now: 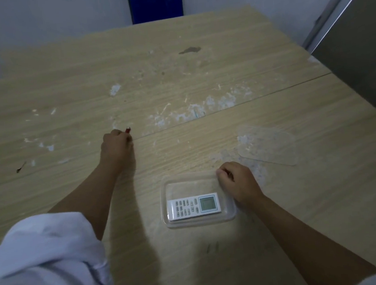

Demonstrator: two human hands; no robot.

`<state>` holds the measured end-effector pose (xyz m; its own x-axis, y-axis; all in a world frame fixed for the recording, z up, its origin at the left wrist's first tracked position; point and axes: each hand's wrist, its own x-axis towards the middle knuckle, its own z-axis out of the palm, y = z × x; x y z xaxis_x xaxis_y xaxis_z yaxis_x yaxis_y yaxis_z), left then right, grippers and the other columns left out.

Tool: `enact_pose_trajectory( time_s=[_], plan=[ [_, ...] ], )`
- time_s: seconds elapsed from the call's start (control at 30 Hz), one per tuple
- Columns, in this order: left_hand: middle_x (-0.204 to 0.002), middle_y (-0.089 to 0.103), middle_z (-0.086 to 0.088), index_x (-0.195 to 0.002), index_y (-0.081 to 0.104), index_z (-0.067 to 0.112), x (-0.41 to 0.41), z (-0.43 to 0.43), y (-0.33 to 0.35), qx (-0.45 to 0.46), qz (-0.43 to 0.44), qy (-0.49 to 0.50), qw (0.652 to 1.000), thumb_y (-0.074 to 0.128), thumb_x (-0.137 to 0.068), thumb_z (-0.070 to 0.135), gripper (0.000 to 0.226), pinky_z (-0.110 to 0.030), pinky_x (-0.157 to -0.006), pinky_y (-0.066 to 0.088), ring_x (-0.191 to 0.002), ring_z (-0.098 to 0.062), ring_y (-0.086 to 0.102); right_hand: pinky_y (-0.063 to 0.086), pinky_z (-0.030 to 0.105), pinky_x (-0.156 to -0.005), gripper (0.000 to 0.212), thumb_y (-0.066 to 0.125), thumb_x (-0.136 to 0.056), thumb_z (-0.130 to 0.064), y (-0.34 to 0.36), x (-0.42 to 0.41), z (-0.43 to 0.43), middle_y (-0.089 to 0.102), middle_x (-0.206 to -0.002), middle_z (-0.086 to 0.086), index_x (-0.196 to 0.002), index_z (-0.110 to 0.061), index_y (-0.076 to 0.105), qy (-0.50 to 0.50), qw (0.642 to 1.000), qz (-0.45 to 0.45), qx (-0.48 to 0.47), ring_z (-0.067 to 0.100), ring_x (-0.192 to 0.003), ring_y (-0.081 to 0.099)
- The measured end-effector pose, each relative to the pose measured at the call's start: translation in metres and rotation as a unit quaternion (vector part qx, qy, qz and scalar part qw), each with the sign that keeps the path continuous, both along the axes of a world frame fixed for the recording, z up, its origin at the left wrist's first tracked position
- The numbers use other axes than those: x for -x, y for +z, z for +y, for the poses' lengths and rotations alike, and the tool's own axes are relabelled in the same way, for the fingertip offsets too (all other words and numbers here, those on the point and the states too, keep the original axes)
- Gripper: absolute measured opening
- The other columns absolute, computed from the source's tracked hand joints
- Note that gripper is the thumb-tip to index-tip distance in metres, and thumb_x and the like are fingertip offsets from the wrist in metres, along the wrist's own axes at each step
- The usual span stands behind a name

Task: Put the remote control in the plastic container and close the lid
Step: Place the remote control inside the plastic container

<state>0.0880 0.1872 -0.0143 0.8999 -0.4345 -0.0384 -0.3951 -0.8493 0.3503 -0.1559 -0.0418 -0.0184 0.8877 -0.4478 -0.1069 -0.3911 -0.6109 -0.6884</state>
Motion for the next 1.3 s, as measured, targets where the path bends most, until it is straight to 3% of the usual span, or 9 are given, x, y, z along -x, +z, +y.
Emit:
enact_pose_trajectory(
  time_s=[0.13, 0.27, 0.4, 0.53, 0.67, 0.73, 0.93, 1.07, 1.3],
  plan=[
    [-0.1, 0.063, -0.032, -0.097, 0.07, -0.006, -0.004, -0.004, 0.003, 0.004, -0.017, -0.006, 1.0, 0.056, -0.081, 0.0, 0.022, -0.047, -0.083, 0.048, -0.097, -0.045, 0.056, 0.039, 0.034, -0.059, 0.026, 0.053, -0.09, -0.016, -0.001, -0.003, 0.0, 0.056, -0.068, 0.014, -0.068, -0.003, 0.055, 0.002, 1.0, -0.012, -0.006, 0.026, -0.066, 0.053],
    [-0.096, 0.063, -0.03, -0.092, 0.068, -0.002, 0.005, -0.009, 0.006, 0.038, -0.032, 0.023, 0.999, 0.059, -0.084, 0.009, 0.016, -0.047, -0.074, 0.048, -0.092, -0.044, 0.057, 0.036, 0.032, -0.06, 0.026, 0.054, -0.09, -0.016, -0.003, -0.005, 0.0, 0.055, -0.067, 0.013, -0.067, -0.003, 0.055, -0.001, 1.0, -0.015, -0.016, 0.022, -0.064, 0.05],
    [-0.097, 0.066, -0.018, -0.093, 0.063, 0.007, 0.024, -0.013, 0.009, 0.14, -0.048, 0.022, 0.989, 0.063, -0.078, 0.01, 0.015, -0.044, -0.072, 0.05, -0.088, -0.036, 0.062, 0.04, 0.033, -0.064, 0.025, 0.054, -0.091, -0.019, -0.001, -0.005, 0.0, 0.053, -0.068, 0.005, -0.069, -0.006, 0.056, -0.003, 0.999, -0.004, -0.036, 0.022, -0.068, 0.052],
    [-0.095, 0.068, -0.011, -0.096, 0.064, 0.01, 0.056, -0.027, 0.022, 0.253, -0.023, -0.06, 0.965, 0.064, -0.076, 0.001, 0.022, -0.031, -0.07, 0.053, -0.079, -0.022, 0.064, 0.042, 0.031, -0.064, 0.022, 0.054, -0.09, -0.025, -0.002, -0.004, 0.001, 0.058, -0.072, 0.006, -0.075, -0.01, 0.059, -0.034, 0.996, -0.006, -0.082, 0.016, -0.067, 0.051],
    [-0.089, 0.067, -0.004, -0.099, 0.068, 0.012, 0.105, -0.029, 0.04, 0.289, -0.011, -0.149, 0.945, 0.066, -0.079, 0.004, 0.021, -0.01, -0.067, 0.047, -0.076, -0.01, 0.06, 0.048, 0.035, -0.068, 0.016, 0.05, -0.093, -0.02, 0.003, 0.005, 0.008, 0.062, -0.079, 0.005, -0.085, -0.012, 0.06, -0.062, 0.993, 0.0, -0.102, 0.02, -0.073, 0.056],
    [-0.088, 0.067, -0.001, -0.1, 0.069, 0.013, 0.12, -0.03, 0.042, 0.29, 0.013, -0.173, 0.941, 0.066, -0.08, 0.006, 0.021, -0.011, -0.069, 0.048, -0.076, -0.009, 0.059, 0.05, 0.036, -0.072, 0.014, 0.048, -0.094, -0.018, 0.003, 0.005, 0.008, 0.065, -0.085, 0.007, -0.09, -0.012, 0.061, -0.066, 0.994, 0.002, -0.09, 0.023, -0.08, 0.06],
    [-0.09, 0.067, -0.009, -0.094, 0.067, 0.01, 0.156, -0.032, 0.031, 0.17, 0.051, -0.205, 0.963, 0.063, -0.079, 0.006, 0.016, -0.041, -0.075, 0.053, -0.082, -0.023, 0.061, 0.045, 0.028, -0.066, 0.013, 0.048, -0.094, -0.017, 0.005, 0.016, 0.014, 0.063, -0.086, 0.002, -0.099, -0.016, 0.06, -0.064, 0.996, 0.004, -0.069, 0.018, -0.08, 0.059],
    [-0.097, 0.069, -0.011, -0.095, 0.068, 0.009, 0.162, -0.036, 0.023, 0.104, 0.078, -0.186, 0.974, 0.057, -0.08, 0.004, 0.02, -0.04, -0.077, 0.051, -0.09, -0.028, 0.062, 0.05, 0.034, -0.074, 0.018, 0.048, -0.094, -0.018, 0.002, 0.02, 0.017, 0.067, -0.095, 0.007, -0.105, -0.012, 0.062, -0.077, 0.993, 0.001, -0.086, 0.02, -0.086, 0.061],
    [-0.099, 0.072, -0.012, -0.098, 0.071, 0.007, 0.168, -0.033, 0.016, 0.075, 0.09, -0.173, 0.978, 0.058, -0.079, 0.003, 0.023, -0.038, -0.081, 0.051, -0.093, -0.029, 0.064, 0.044, 0.026, -0.069, 0.016, 0.052, -0.093, -0.018, -0.002, 0.02, 0.013, 0.063, -0.09, 0.001, -0.104, -0.013, 0.062, -0.06, 0.996, -0.001, -0.061, 0.017, -0.081, 0.058]
  ],
)
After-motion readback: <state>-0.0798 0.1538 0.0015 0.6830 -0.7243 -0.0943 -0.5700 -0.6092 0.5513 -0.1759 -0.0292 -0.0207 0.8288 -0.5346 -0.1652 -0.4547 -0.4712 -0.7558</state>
